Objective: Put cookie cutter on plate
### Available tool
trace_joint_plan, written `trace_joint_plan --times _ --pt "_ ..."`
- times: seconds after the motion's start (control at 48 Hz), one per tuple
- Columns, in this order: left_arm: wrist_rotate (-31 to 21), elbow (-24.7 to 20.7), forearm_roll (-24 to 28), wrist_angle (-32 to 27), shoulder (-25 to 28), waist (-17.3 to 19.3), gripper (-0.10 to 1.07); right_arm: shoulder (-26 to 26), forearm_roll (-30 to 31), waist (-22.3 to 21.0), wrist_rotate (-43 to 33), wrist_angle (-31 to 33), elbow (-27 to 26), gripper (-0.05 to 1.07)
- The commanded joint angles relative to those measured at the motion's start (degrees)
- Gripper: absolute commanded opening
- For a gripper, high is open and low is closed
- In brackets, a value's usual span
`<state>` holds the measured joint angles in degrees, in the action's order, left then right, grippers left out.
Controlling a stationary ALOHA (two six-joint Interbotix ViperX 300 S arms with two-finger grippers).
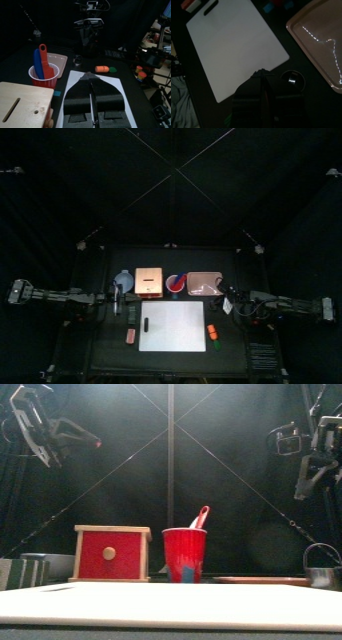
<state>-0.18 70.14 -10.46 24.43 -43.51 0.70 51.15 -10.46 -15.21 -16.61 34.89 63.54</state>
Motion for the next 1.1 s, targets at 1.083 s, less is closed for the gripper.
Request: trace_joint_plan --times 1.083 --pt "-0.1 1.3 -0.8 0.5 0.1 0.6 0.21 -12.5 -1.2 -4.7 0.0 -9.5 5.8 0.6"
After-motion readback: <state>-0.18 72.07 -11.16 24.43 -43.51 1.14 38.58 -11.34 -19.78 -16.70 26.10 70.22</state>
